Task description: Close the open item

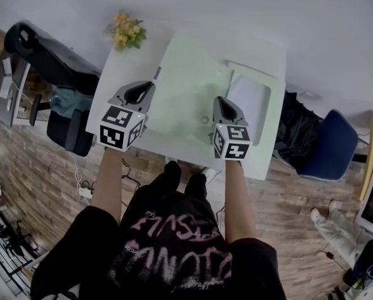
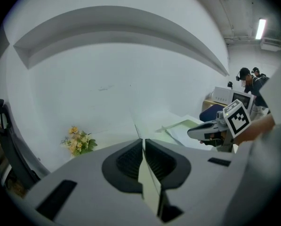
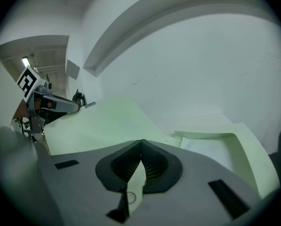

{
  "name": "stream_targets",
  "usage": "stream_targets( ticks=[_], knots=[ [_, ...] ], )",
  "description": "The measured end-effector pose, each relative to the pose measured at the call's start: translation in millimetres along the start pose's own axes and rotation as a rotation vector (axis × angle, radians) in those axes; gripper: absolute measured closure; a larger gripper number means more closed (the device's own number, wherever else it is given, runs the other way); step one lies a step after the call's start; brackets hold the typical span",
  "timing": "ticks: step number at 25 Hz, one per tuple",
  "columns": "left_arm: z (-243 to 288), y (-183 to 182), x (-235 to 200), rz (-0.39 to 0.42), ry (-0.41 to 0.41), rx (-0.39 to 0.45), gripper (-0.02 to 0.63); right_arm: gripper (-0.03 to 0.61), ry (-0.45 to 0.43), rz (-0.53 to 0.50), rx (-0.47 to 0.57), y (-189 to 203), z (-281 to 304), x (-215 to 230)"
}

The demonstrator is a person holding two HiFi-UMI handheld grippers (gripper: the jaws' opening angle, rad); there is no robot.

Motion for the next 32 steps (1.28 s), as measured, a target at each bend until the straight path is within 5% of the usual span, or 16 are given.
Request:
stream_targets(
  ticks=[9, 25, 32],
  knots=[
    [3, 9, -11, -0.066, -0.022, -0.006, 0.594, 0.569, 0.037, 0.017, -0.016, 9, -11, 22],
    [-2, -7, 6, -0.060, 0.030, 0.019, 0.594, 0.569, -0.184, -0.049, -0.068, 7, 60, -67],
    [-6, -11, 14, -0.066, 0.061, 0.033, 0.594, 0.569, -0.213, -0.051, -0.083, 12, 66, -78]
  ],
)
Point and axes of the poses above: the fingertips, and each gripper's own axes: z forward along the fingers, x to its right, y out of its underside, the point moved 1 cm from there along -z, backward along the fingers, and after that the axes turned 8 degrees about -y, right-handed, at the moved point
